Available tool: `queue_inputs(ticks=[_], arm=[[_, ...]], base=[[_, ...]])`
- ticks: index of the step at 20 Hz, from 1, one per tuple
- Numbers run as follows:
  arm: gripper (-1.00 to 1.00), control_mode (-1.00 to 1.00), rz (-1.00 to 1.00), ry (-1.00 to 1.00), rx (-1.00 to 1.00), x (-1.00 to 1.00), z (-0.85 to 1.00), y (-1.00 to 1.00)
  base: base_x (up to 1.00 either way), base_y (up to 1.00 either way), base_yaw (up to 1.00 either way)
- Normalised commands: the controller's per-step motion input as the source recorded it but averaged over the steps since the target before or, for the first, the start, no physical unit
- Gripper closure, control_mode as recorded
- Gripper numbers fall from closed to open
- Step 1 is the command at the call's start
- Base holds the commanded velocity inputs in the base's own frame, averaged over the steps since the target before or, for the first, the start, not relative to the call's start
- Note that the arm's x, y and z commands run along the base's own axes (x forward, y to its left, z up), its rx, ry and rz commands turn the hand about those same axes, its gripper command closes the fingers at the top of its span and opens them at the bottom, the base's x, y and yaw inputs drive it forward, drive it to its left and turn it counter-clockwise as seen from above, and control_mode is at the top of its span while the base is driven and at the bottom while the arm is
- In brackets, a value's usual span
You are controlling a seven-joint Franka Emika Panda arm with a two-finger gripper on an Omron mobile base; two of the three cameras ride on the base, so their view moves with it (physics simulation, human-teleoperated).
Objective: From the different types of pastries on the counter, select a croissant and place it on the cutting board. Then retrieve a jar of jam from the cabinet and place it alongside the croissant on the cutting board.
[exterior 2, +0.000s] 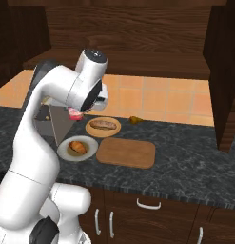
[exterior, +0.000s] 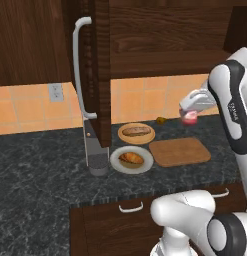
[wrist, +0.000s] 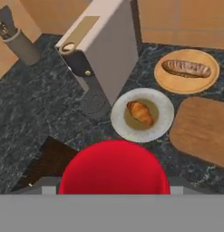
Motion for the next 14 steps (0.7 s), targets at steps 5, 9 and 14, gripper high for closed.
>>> queue_inputs(ticks=[5,9,14], arm=[[1.0,-1.0,0.54,-0.12,-0.02,-0.12,-0.47,0.0],[1.0,-1.0,0.39,-0.31,-0.15,-0.26,-0.5,0.0],[1.0,-1.0,0.35,-0.38,-0.11,-0.19,-0.25,-0.02]], base=[[0.0,0.0,0.0],[0.0,0.0,0.0],[0.0,0.0,0.0]])
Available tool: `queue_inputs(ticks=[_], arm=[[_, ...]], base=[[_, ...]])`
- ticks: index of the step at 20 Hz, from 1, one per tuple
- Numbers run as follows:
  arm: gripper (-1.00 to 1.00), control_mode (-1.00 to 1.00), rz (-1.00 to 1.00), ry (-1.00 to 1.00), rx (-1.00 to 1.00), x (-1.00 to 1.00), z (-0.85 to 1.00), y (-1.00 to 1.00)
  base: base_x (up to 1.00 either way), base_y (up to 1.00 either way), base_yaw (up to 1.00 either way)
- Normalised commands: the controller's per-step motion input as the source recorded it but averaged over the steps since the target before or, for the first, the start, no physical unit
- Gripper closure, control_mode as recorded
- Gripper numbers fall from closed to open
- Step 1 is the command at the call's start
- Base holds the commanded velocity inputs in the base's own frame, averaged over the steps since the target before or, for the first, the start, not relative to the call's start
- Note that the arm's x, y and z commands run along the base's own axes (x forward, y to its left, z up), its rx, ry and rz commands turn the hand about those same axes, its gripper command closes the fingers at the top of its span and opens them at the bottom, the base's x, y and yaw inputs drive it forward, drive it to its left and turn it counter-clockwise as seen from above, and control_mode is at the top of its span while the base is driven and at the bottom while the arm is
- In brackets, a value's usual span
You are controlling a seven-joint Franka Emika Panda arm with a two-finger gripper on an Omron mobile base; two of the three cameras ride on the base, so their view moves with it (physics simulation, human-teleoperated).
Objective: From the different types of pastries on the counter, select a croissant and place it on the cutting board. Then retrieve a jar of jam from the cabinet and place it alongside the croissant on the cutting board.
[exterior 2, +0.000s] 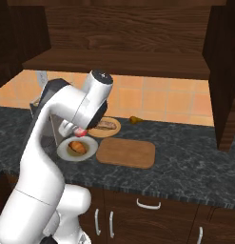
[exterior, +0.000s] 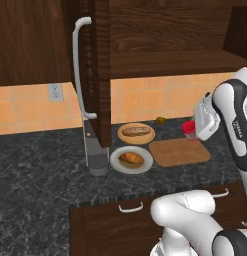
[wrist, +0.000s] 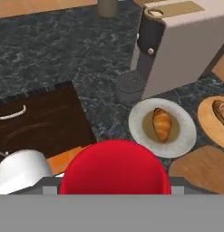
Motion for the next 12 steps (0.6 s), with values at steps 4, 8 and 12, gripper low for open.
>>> queue_inputs(ticks=[4,8,12], arm=[[1.0,-1.0,0.33,-0.21,0.04,0.04,0.0,-0.19],[1.0,-1.0,0.41,0.0,0.11,0.36,-0.35,-0.2],[1.0,-1.0,0.41,0.0,0.07,0.42,-0.33,-0.18]], base=[[0.0,0.0,0.0],[0.0,0.0,0.0],[0.0,0.0,0.0]])
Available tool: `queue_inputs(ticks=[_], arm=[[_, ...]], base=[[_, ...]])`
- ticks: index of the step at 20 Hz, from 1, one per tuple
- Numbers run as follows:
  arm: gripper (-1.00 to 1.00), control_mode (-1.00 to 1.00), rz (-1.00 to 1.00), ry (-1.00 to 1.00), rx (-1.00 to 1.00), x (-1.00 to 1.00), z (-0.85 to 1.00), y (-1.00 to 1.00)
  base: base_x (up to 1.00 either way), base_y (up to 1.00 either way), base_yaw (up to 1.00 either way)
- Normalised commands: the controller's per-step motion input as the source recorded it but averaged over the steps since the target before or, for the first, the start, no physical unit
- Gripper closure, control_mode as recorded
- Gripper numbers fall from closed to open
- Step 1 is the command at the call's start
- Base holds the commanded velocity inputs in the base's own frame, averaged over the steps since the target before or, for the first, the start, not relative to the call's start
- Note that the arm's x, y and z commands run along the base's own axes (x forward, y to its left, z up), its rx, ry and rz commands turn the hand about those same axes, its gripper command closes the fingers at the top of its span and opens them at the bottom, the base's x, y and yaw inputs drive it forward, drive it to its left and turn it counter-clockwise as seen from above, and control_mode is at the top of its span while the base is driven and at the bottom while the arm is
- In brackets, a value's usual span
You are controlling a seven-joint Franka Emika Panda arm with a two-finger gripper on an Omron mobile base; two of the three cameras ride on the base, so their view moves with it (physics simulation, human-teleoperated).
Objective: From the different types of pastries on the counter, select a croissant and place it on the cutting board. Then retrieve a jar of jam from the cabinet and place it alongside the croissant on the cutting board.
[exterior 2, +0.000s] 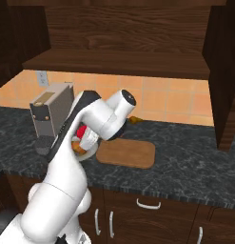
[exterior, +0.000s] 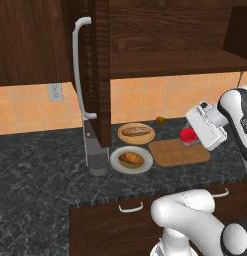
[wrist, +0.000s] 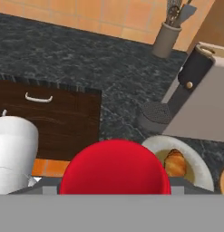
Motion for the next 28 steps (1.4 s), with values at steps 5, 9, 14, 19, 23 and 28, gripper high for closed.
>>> queue_inputs(ticks=[5,9,14,19,23,28], arm=[[1.0,-1.0,0.19,0.0,0.01,0.33,-0.15,-0.24],[1.0,-1.0,0.0,0.0,0.01,0.11,-0.27,0.0],[1.0,-1.0,-0.14,-0.02,0.01,0.11,-0.47,0.0],[1.0,-1.0,-0.11,-0.04,0.03,0.41,-0.21,-0.16],[1.0,-1.0,0.02,-0.05,0.0,0.72,-0.34,-0.33],[1.0,-1.0,0.11,-0.01,0.0,0.83,-0.35,-0.57]], base=[[0.0,0.0,0.0],[0.0,0.0,0.0],[0.0,0.0,0.0],[0.0,0.0,0.0],[0.0,0.0,0.0],[0.0,0.0,0.0]])
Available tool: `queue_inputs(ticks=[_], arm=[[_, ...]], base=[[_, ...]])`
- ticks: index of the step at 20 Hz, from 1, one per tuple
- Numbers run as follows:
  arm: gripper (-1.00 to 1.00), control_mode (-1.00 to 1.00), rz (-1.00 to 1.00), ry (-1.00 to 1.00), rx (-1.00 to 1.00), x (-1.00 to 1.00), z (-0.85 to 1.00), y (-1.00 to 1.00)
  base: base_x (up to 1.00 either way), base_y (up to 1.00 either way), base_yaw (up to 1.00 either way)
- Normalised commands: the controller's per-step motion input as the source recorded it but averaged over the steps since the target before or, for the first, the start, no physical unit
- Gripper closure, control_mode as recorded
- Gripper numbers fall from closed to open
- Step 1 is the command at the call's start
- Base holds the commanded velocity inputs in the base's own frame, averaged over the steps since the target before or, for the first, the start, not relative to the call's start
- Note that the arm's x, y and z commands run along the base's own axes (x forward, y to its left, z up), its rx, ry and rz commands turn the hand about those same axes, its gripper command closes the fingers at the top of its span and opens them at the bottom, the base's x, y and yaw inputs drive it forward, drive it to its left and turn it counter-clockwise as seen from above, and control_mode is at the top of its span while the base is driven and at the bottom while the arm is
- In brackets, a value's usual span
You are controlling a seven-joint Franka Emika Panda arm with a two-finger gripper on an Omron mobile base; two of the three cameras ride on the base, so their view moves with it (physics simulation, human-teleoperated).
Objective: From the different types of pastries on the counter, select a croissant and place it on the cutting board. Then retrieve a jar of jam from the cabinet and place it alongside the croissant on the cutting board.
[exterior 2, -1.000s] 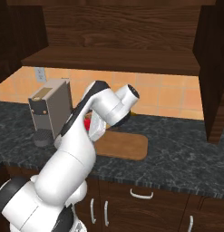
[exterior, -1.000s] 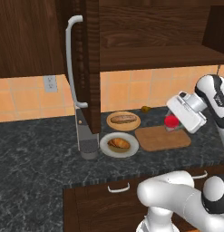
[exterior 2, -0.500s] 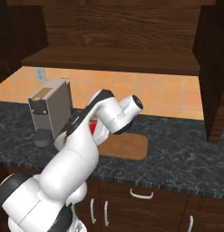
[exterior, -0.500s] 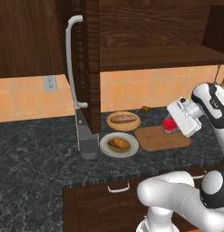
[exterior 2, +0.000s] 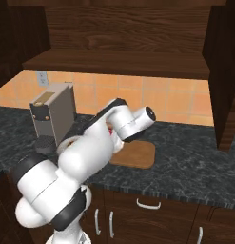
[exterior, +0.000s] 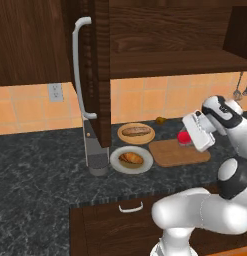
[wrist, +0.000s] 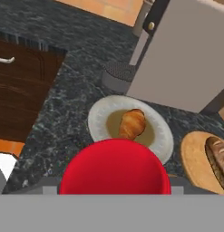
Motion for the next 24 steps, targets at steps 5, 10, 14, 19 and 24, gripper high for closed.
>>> queue_inputs(ticks=[5,10,14,19,24], arm=[[1.0,-1.0,0.13,0.01,0.01,0.56,-0.06,-0.7],[1.0,-1.0,0.03,0.09,0.02,0.32,0.0,-0.7],[1.0,-1.0,0.0,0.1,0.01,0.01,0.0,-0.65],[1.0,-1.0,-0.12,0.01,0.02,-0.02,-0.13,-0.15],[1.0,-1.0,-0.13,-0.03,0.05,0.01,-0.2,0.0]], base=[[0.0,0.0,0.0],[0.0,0.0,0.0],[0.0,0.0,0.0],[0.0,0.0,0.0],[0.0,0.0,0.0]])
